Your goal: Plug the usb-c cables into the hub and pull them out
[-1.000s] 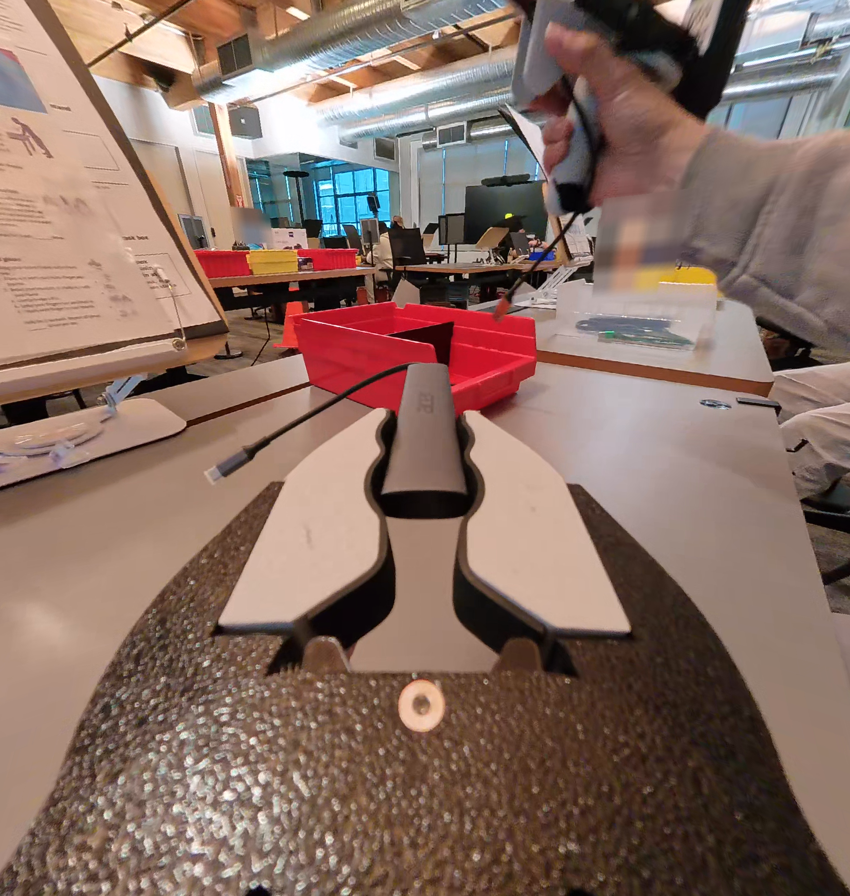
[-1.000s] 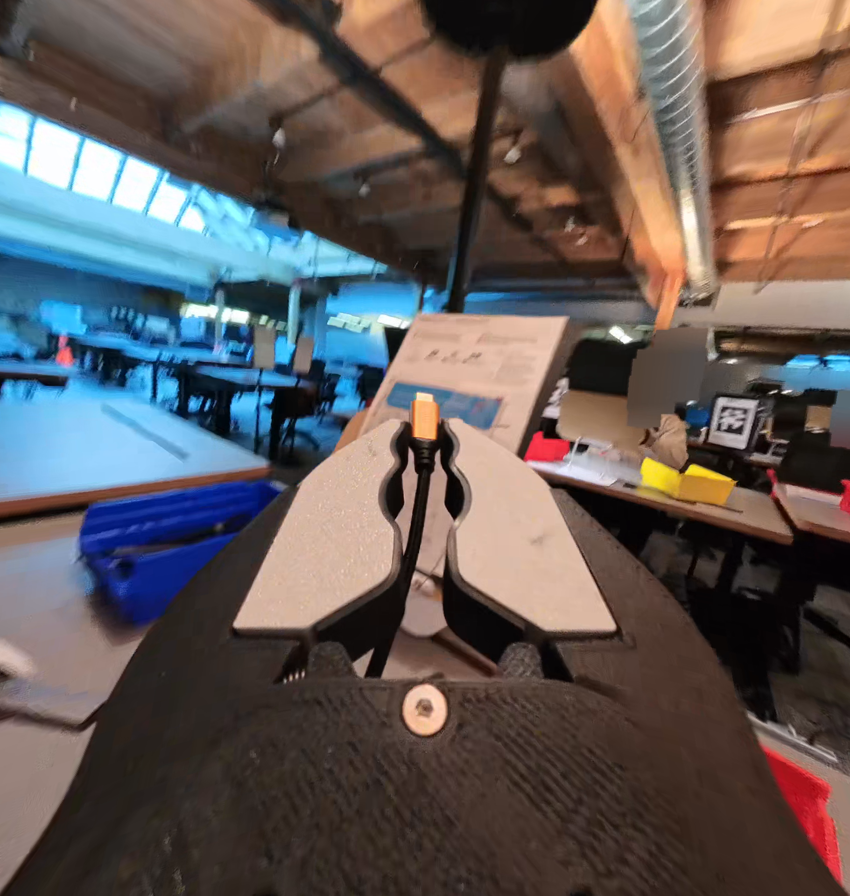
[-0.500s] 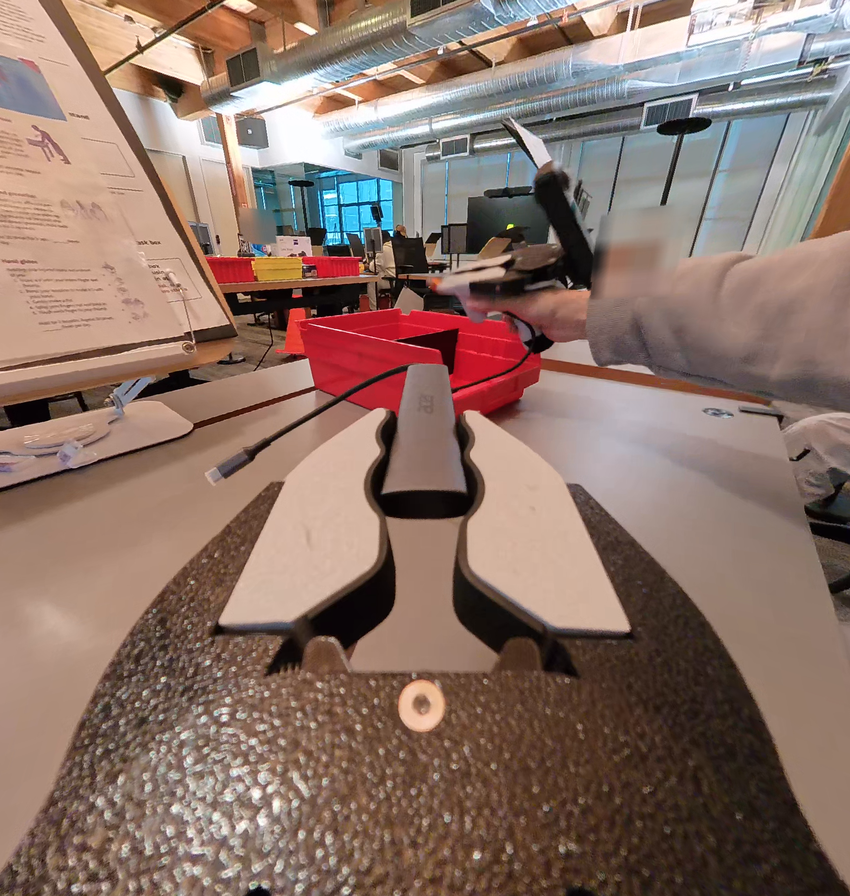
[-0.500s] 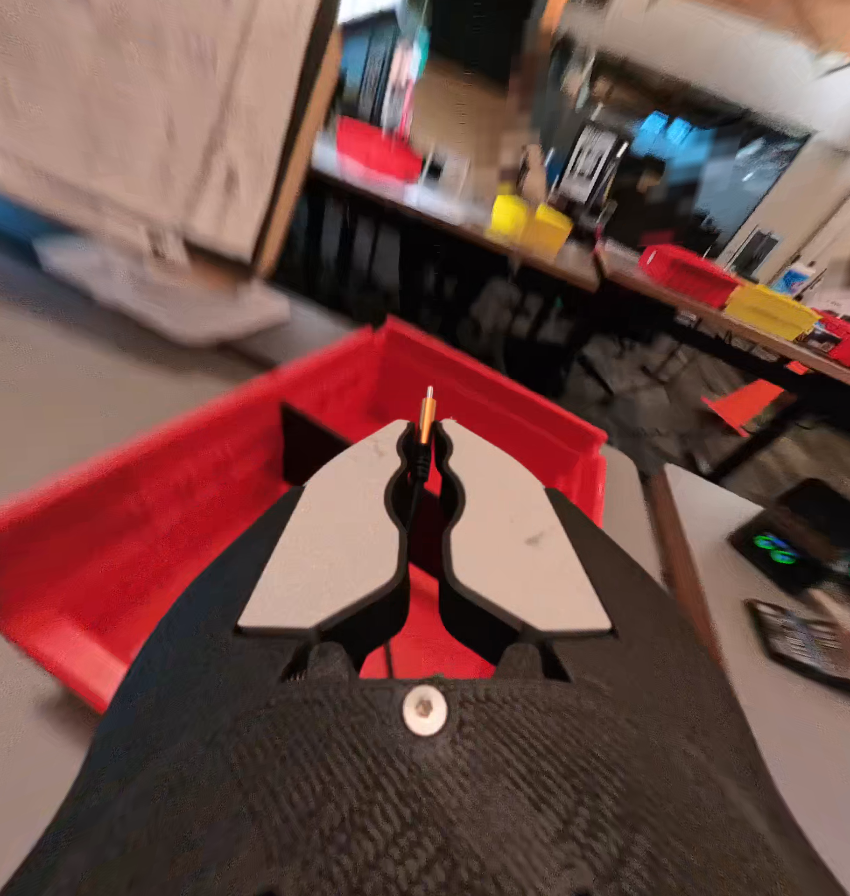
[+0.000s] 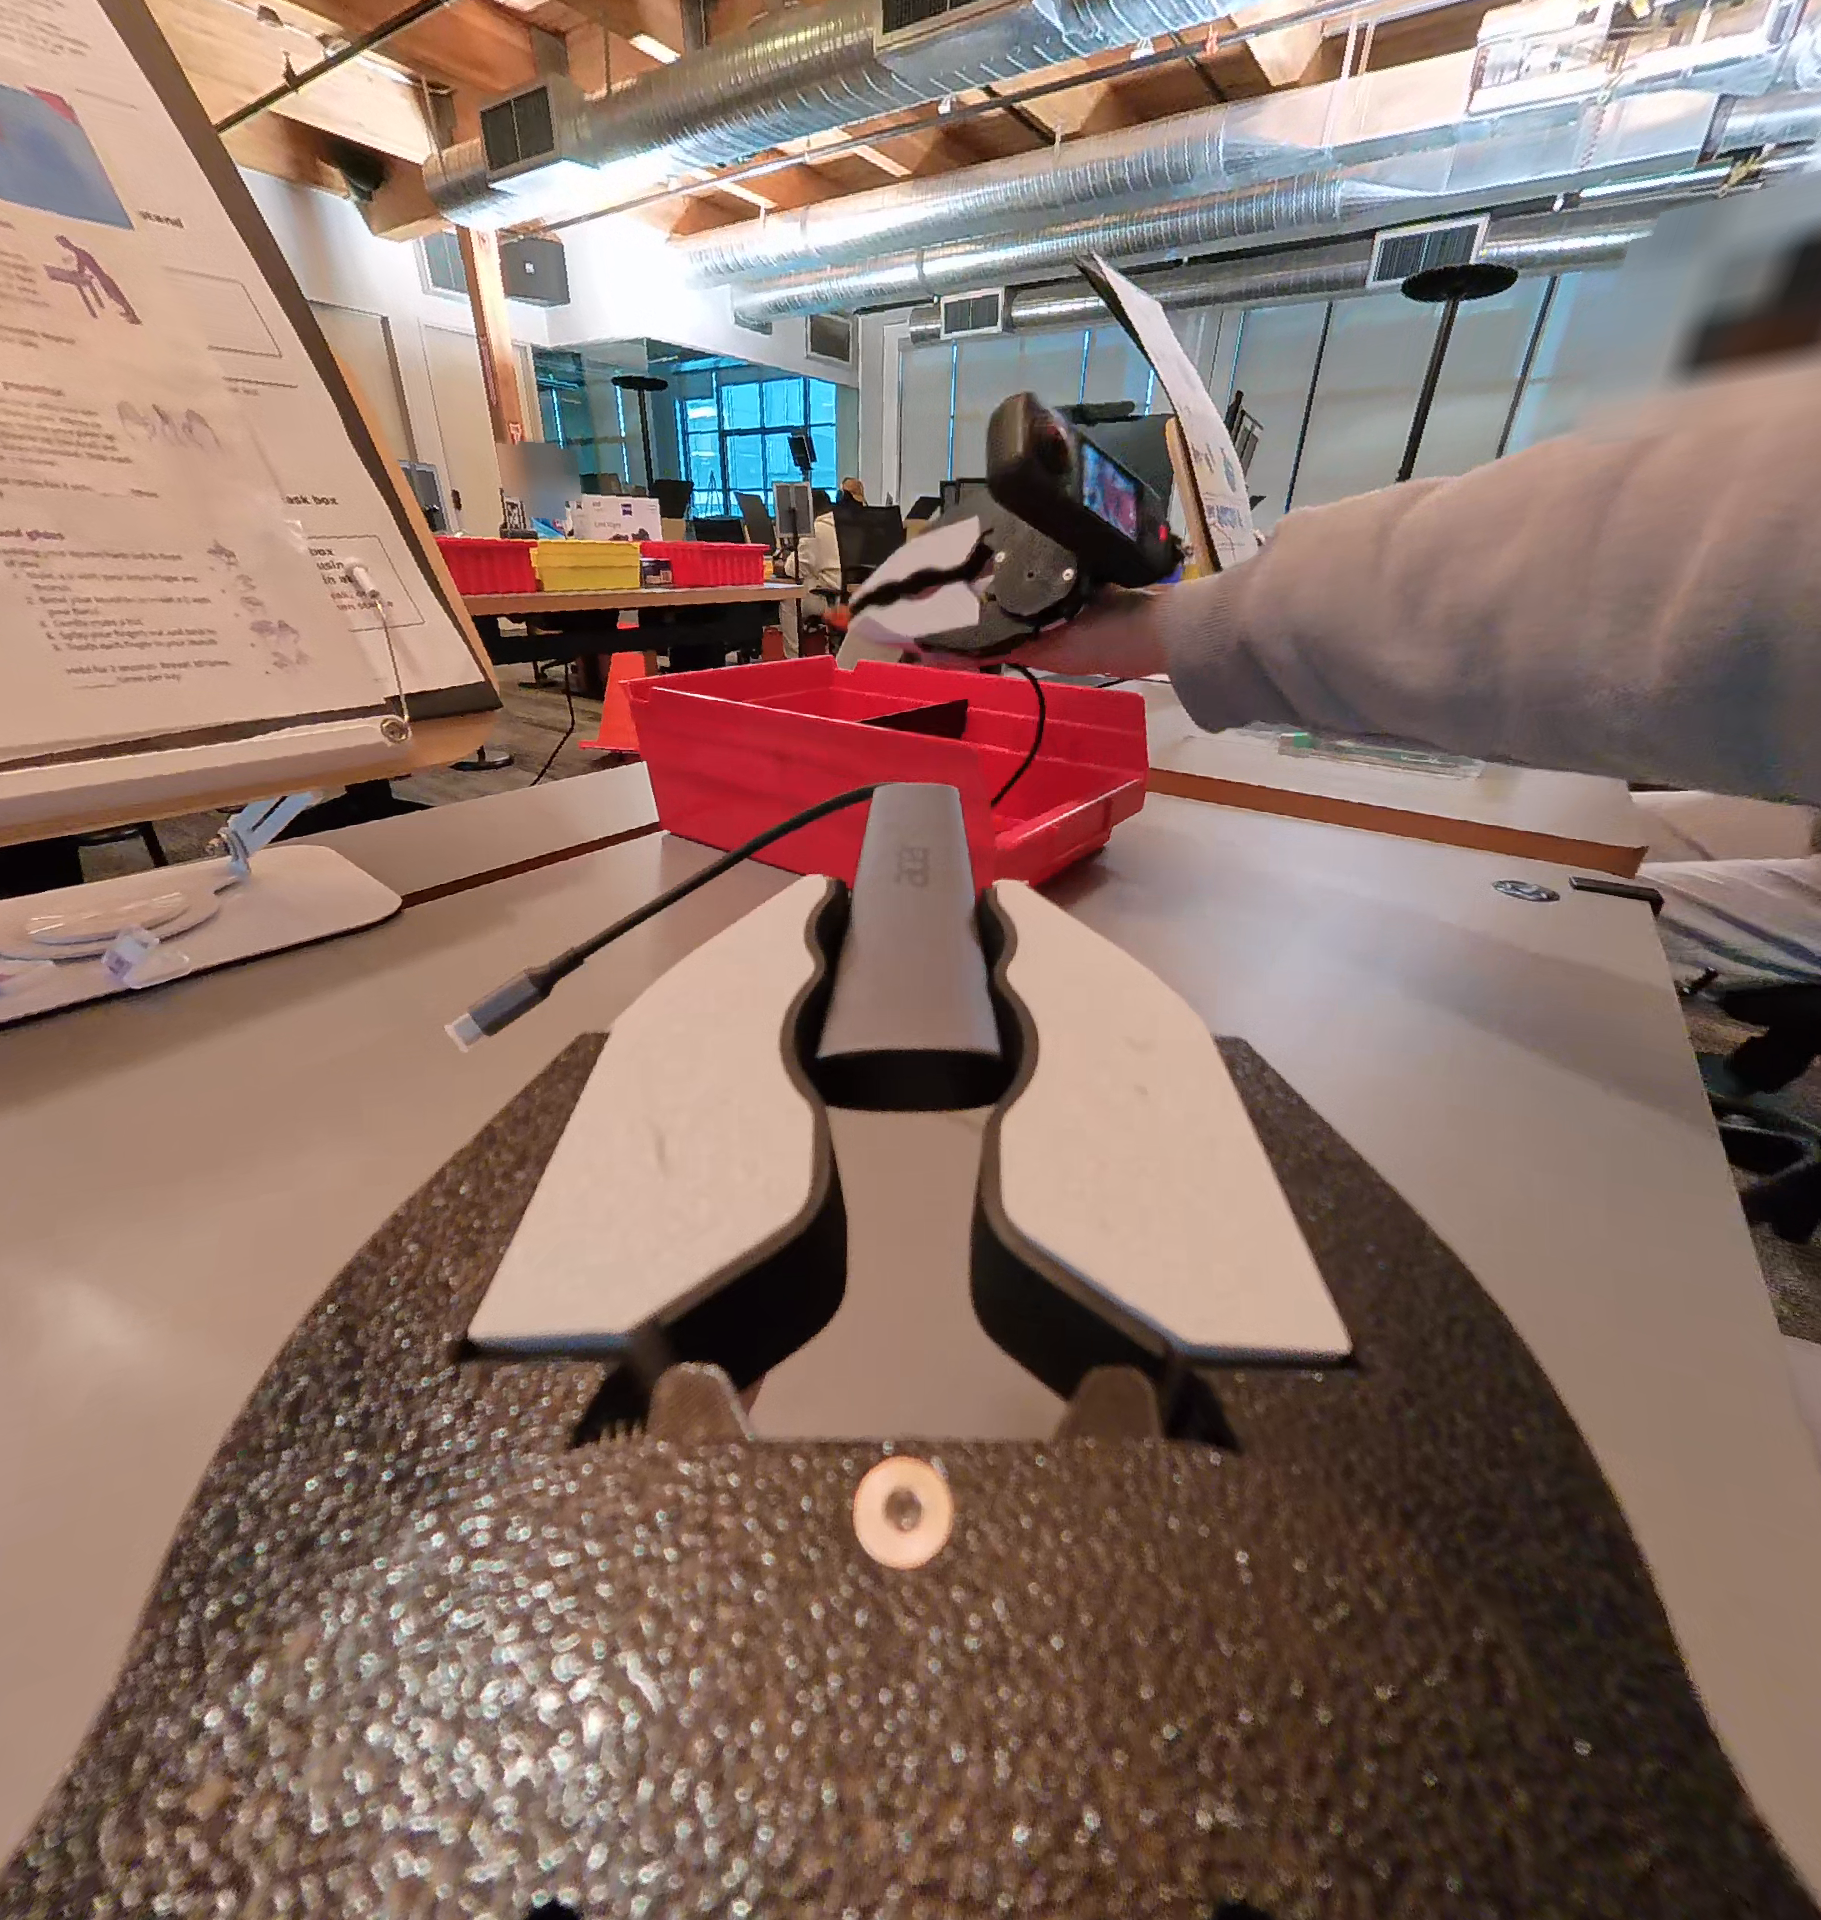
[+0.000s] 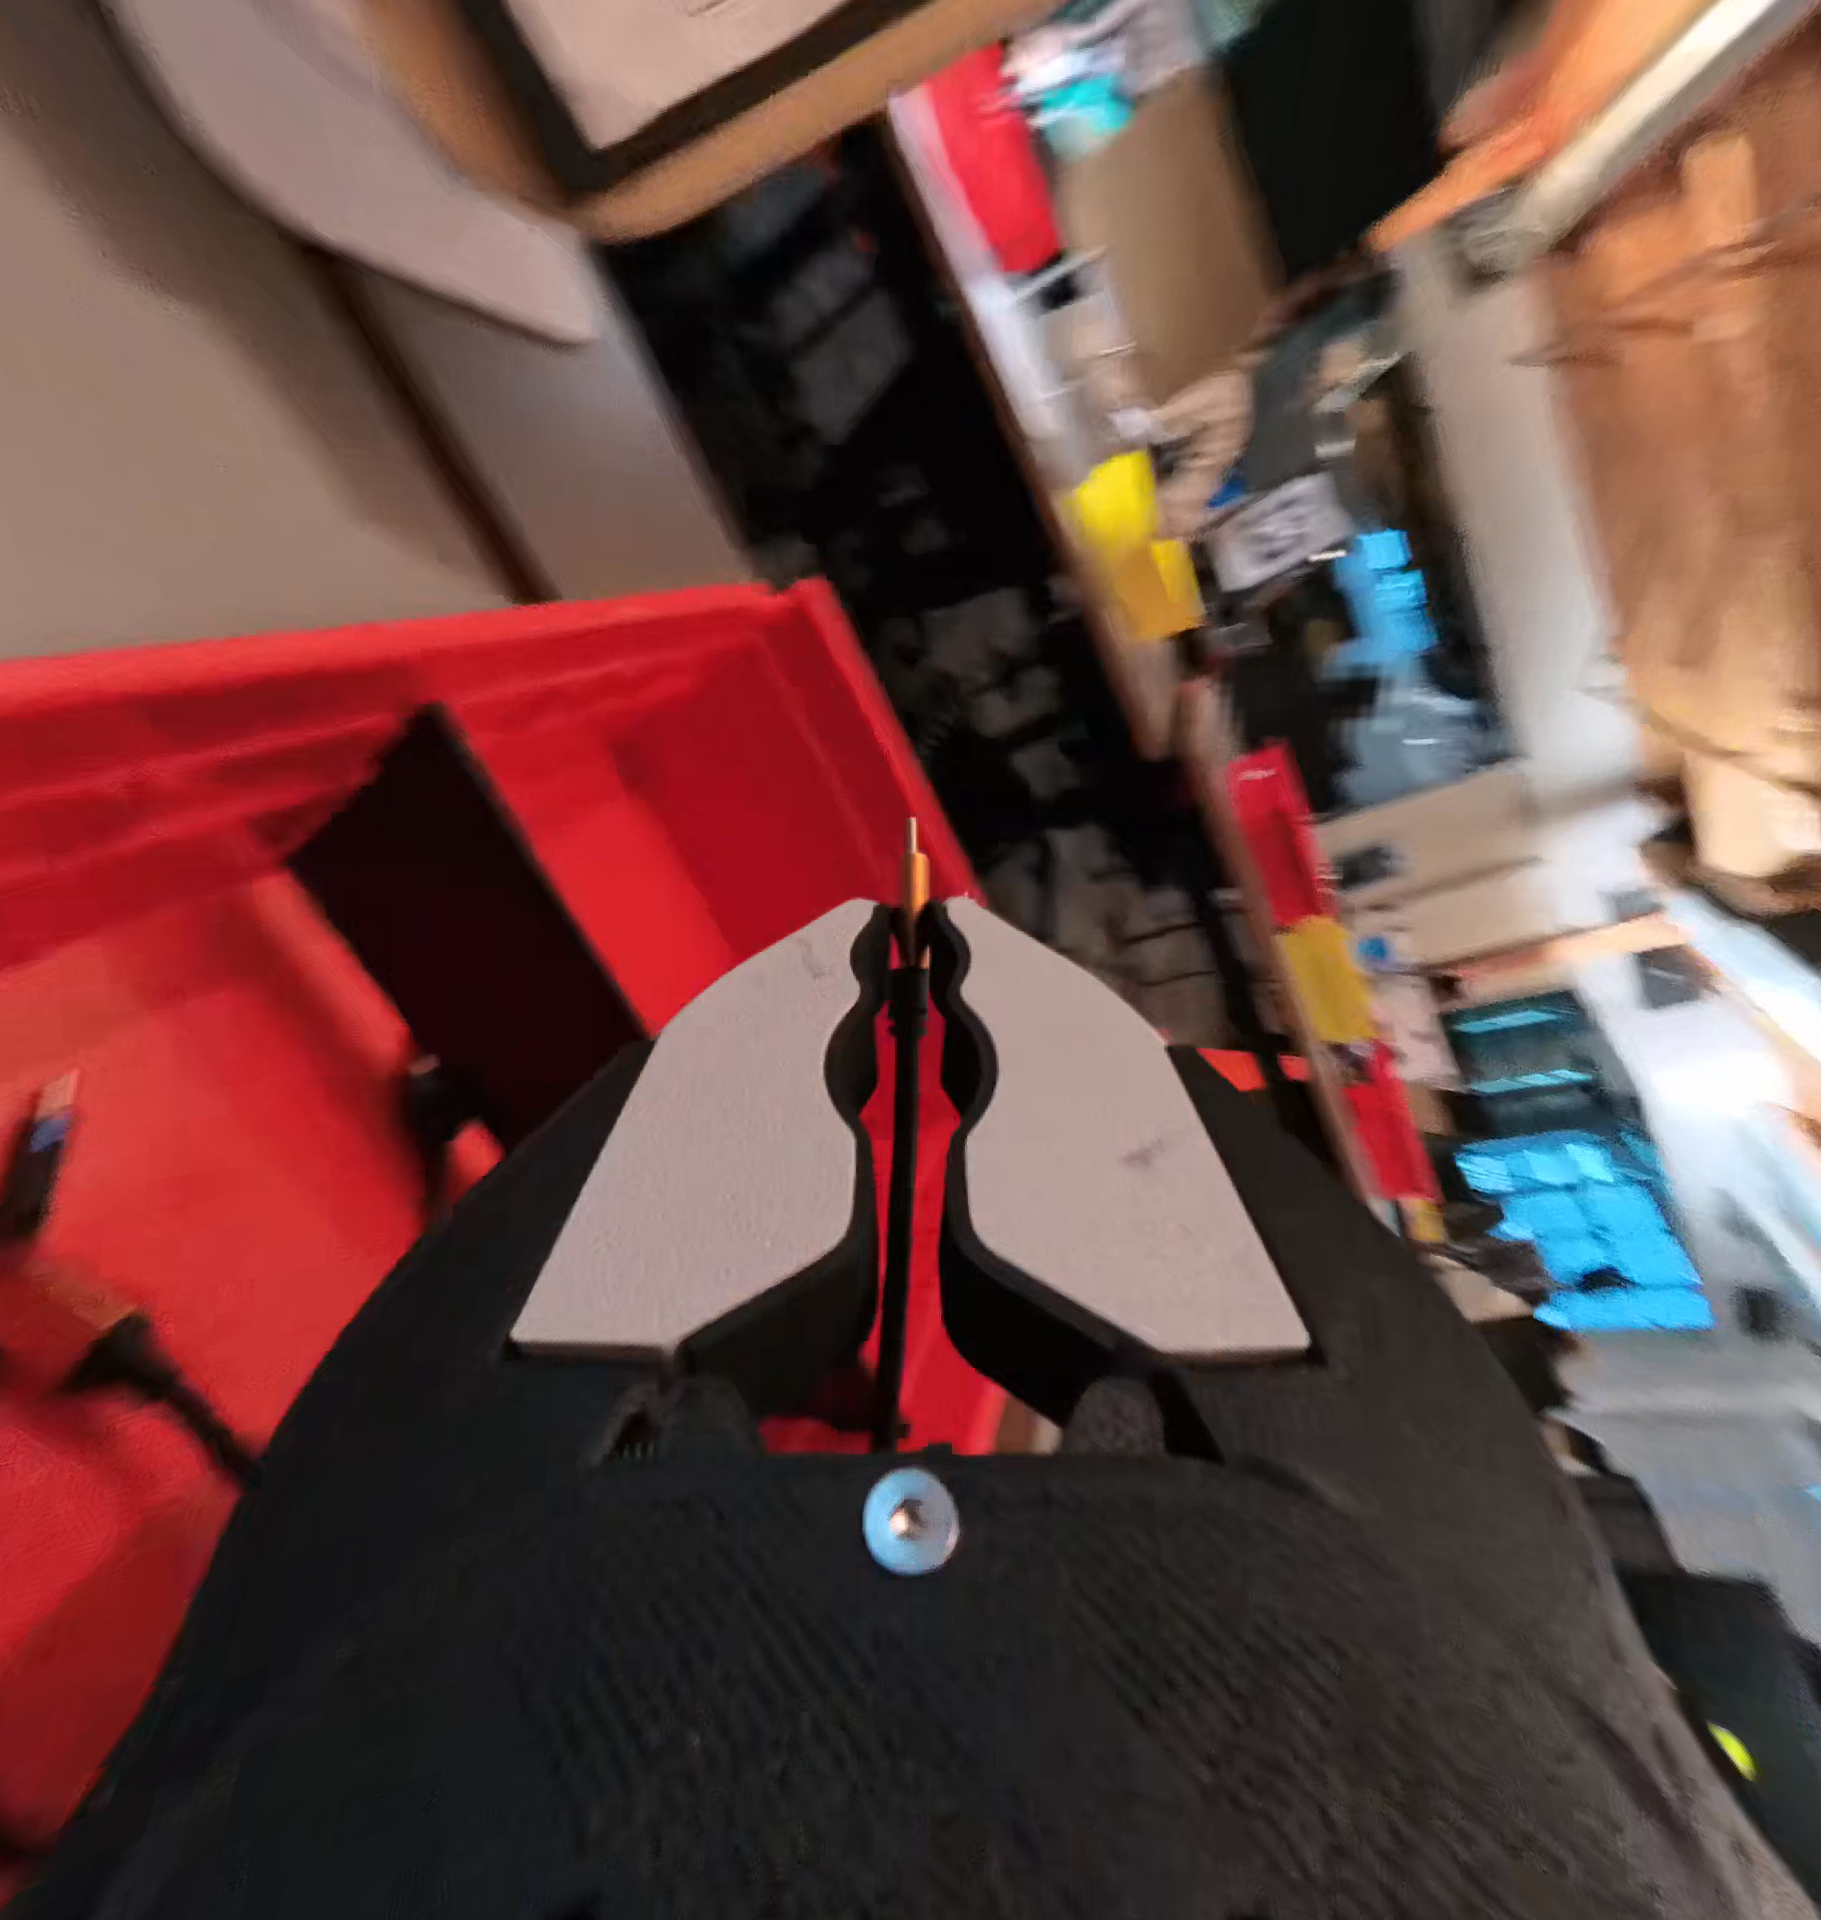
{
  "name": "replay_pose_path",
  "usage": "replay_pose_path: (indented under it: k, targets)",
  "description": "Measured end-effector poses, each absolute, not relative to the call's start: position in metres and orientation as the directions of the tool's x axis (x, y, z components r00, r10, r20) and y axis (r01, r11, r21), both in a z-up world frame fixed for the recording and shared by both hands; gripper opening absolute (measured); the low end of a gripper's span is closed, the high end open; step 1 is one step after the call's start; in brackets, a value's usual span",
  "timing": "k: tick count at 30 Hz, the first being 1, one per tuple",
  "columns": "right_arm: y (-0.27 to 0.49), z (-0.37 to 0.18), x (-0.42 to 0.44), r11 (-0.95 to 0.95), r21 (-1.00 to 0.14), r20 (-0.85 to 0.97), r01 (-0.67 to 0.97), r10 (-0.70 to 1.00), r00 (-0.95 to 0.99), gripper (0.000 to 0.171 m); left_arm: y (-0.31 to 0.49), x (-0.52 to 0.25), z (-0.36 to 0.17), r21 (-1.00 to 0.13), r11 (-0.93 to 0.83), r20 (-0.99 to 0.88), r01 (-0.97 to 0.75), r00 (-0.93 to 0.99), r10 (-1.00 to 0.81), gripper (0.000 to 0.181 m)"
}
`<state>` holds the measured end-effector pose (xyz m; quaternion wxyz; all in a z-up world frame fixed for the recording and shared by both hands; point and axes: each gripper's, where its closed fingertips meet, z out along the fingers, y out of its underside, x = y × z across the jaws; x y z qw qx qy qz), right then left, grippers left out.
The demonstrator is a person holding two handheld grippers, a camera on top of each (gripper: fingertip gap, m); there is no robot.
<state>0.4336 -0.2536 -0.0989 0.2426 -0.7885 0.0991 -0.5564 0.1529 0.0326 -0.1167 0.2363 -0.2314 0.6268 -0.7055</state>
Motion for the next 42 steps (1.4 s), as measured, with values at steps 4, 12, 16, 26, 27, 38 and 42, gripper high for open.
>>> replay_pose_path:
  k: [4, 12, 16, 26, 27, 38, 42]
  targets:
    - [-0.263, -0.141, 0.419, -0.91, -0.413, 0.767, 0.047, -0.32, 0.556, 0.009, 0.034, 0.153, -0.117, -0.994, -0.102, 0.029, 0.045, -0.779, -0.626, 0.024]
    - [-0.28, -0.142, 0.386, -0.925, -0.379, 0.651, -0.012, -0.276, 0.707, 0.008, 0.035, 0.156, -0.121, -0.993, -0.117, 0.058, 0.02, -0.779, -0.625, 0.023]
    - [-0.29, -0.143, 0.404, -0.857, -0.493, 0.642, -0.15, -0.475, 0.602, 0.026, 0.031, 0.153, -0.121, -0.992, -0.126, 0.065, 0.016, -0.787, -0.613, 0.023]
    - [-0.271, -0.162, 0.418, -0.864, -0.479, 0.621, -0.155, -0.459, 0.635, 0.012, 0.026, 0.15, -0.122, -0.994, -0.102, 0.042, 0.025, -0.794, -0.606, 0.023]
    - [-0.272, -0.162, 0.419, -0.868, -0.469, 0.622, -0.164, -0.456, 0.636, 0.012, 0.026, 0.15, -0.123, -0.994, -0.103, 0.044, 0.023, -0.795, -0.605, 0.023]
    - [-0.264, -0.192, 0.396, -0.967, -0.231, 0.691, -0.107, -0.24, 0.681, 0.031, 0.028, 0.152, -0.125, -0.991, -0.136, 0.083, -0.001, -0.796, -0.6, 0.023]
    - [-0.249, -0.163, 0.401, -0.88, -0.462, 0.685, -0.108, -0.432, 0.586, 0.052, 0.024, 0.148, -0.124, -0.993, -0.114, 0.057, 0.013, -0.805, -0.59, 0.023]
